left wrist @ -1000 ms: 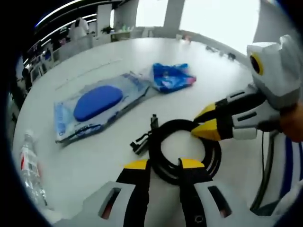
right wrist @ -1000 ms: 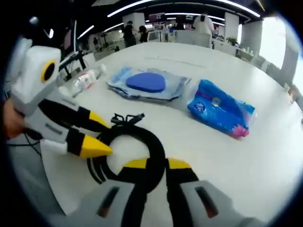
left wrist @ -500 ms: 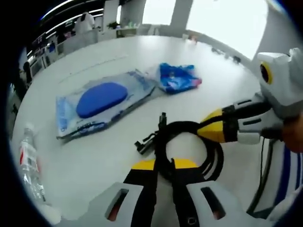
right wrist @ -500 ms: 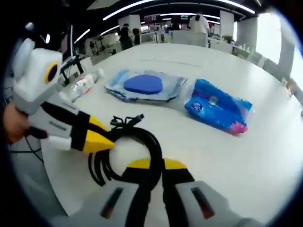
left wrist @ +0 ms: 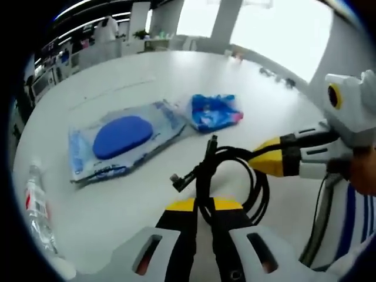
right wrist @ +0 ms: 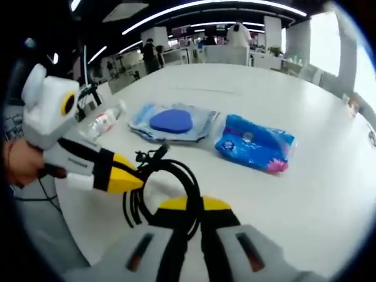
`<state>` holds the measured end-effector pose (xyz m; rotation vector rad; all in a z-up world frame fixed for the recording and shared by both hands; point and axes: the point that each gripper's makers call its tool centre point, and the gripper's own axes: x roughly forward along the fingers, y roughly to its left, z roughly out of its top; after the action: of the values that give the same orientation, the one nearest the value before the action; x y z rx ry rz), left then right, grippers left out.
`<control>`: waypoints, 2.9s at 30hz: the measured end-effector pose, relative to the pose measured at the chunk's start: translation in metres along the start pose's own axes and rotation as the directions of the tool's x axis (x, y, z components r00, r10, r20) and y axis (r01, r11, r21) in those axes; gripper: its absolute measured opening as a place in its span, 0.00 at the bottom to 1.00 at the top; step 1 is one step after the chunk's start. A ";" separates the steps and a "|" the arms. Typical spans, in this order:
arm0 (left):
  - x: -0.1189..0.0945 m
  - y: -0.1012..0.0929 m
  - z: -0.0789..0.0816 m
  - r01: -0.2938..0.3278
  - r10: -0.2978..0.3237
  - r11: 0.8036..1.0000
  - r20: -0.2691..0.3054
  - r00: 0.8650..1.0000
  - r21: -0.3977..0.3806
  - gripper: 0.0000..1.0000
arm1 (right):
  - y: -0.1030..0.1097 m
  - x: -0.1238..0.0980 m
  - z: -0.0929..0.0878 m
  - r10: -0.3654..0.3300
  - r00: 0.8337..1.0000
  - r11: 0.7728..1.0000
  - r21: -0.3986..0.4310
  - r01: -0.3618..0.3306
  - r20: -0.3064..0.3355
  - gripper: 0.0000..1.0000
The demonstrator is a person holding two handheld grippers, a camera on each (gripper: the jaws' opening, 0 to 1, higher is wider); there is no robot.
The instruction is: Arrange the tabletop items into an orderly group along one side of the table until the central work area is clear of visible clutter.
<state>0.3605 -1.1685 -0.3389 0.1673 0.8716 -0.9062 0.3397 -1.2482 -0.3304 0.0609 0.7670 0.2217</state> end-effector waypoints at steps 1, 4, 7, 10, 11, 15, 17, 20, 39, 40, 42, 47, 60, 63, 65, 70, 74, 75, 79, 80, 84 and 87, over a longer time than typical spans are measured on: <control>0.000 -0.001 0.004 0.000 0.000 1.000 0.007 1.000 0.009 0.03 | -0.001 -0.002 0.001 -0.002 1.000 1.000 0.000 0.002 0.005 0.03; 0.000 -0.005 0.011 0.009 -0.010 1.000 0.010 1.000 0.009 0.03 | -0.006 -0.006 0.005 -0.005 1.000 1.000 0.014 0.005 0.007 0.03; 0.002 -0.010 0.018 0.022 -0.022 1.000 0.010 1.000 0.012 0.03 | -0.014 -0.012 0.009 -0.014 1.000 1.000 0.028 0.014 0.013 0.03; 0.008 -0.018 0.026 0.035 -0.035 0.999 0.012 0.999 0.036 0.03 | -0.022 -0.019 0.013 -0.024 1.000 0.999 0.038 0.024 0.019 0.03; 0.009 -0.021 0.028 0.039 -0.039 0.999 0.011 0.999 0.034 0.03 | -0.026 -0.021 0.013 -0.030 0.999 0.999 0.039 0.029 0.016 0.03; 0.018 -0.031 0.038 0.056 -0.057 0.997 0.014 0.998 0.057 0.03 | -0.039 -0.025 0.013 -0.045 0.999 0.998 0.051 0.044 0.017 0.03; 0.023 -0.035 0.042 0.063 -0.064 0.996 0.011 0.998 0.067 0.03 | -0.046 -0.028 0.014 -0.049 0.999 0.997 0.055 0.048 0.012 0.03; 0.030 -0.041 0.046 0.076 -0.076 0.994 0.004 0.997 0.073 0.03 | -0.056 -0.029 0.014 -0.057 0.998 0.997 0.058 0.056 0.006 0.03; 0.068 -0.046 0.046 0.097 -0.091 0.993 -0.087 0.992 0.065 0.02 | -0.084 -0.013 -0.002 -0.052 0.997 0.994 0.091 0.058 -0.061 0.02; 0.069 -0.046 0.046 0.099 -0.093 0.993 -0.091 0.992 0.068 0.02 | -0.085 -0.012 -0.003 -0.052 0.996 0.994 0.095 0.058 -0.066 0.02; 0.072 -0.045 0.045 0.102 -0.095 0.993 -0.099 0.990 0.060 0.02 | -0.087 -0.009 -0.005 -0.054 0.996 0.994 0.097 0.060 -0.067 0.02; 0.080 -0.043 0.039 0.102 -0.090 0.991 -0.129 0.988 0.086 0.03 | -0.088 0.001 -0.013 -0.052 0.995 0.993 0.102 0.061 -0.091 0.03; 0.086 -0.042 0.036 0.112 -0.098 0.990 -0.144 0.985 0.089 0.04 | -0.092 0.010 -0.026 -0.056 0.990 0.991 0.117 0.071 -0.127 0.03; 0.086 -0.041 0.036 0.113 -0.100 0.990 -0.148 0.984 0.083 0.04 | -0.093 0.011 -0.026 -0.056 0.990 0.990 0.121 0.071 -0.129 0.03; 0.086 -0.041 0.036 0.113 -0.101 0.991 -0.150 0.983 0.071 0.04 | -0.093 0.011 -0.026 -0.056 0.990 0.990 0.118 0.071 -0.129 0.03; 0.086 -0.041 0.036 0.114 -0.101 0.990 -0.144 0.984 0.083 0.05 | -0.093 0.012 -0.025 -0.062 0.990 0.992 0.098 0.075 -0.129 0.03; 0.086 -0.041 0.037 0.118 -0.105 0.989 -0.143 0.984 0.087 0.05 | -0.093 0.011 -0.025 -0.057 0.990 0.992 0.105 0.071 -0.125 0.03; 0.086 -0.041 0.037 0.119 -0.106 0.989 -0.143 0.984 0.087 0.05 | -0.093 0.011 -0.025 -0.057 0.991 0.992 0.103 0.069 -0.123 0.03; 0.086 -0.042 0.037 0.123 -0.110 0.988 -0.142 0.984 0.091 0.06 | -0.093 0.011 -0.025 -0.061 0.991 0.994 0.087 0.072 -0.119 0.04; 0.086 -0.042 0.037 0.124 -0.111 0.988 -0.141 0.984 0.090 0.06 | -0.093 0.011 -0.025 -0.064 0.991 0.993 0.087 0.074 -0.116 0.04; 0.086 -0.042 0.037 0.127 -0.113 0.988 -0.140 0.984 0.092 0.06 | -0.093 0.011 -0.025 -0.068 0.991 0.994 0.083 0.078 -0.116 0.04; 0.085 -0.042 0.036 0.126 -0.113 0.988 -0.139 0.984 0.089 0.07 | -0.094 0.011 -0.025 -0.071 0.991 0.993 0.085 0.081 -0.114 0.05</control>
<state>0.3772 -1.2648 -0.3674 0.2642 0.9698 -1.0602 0.3464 -1.3380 -0.3683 0.1046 0.8881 0.1183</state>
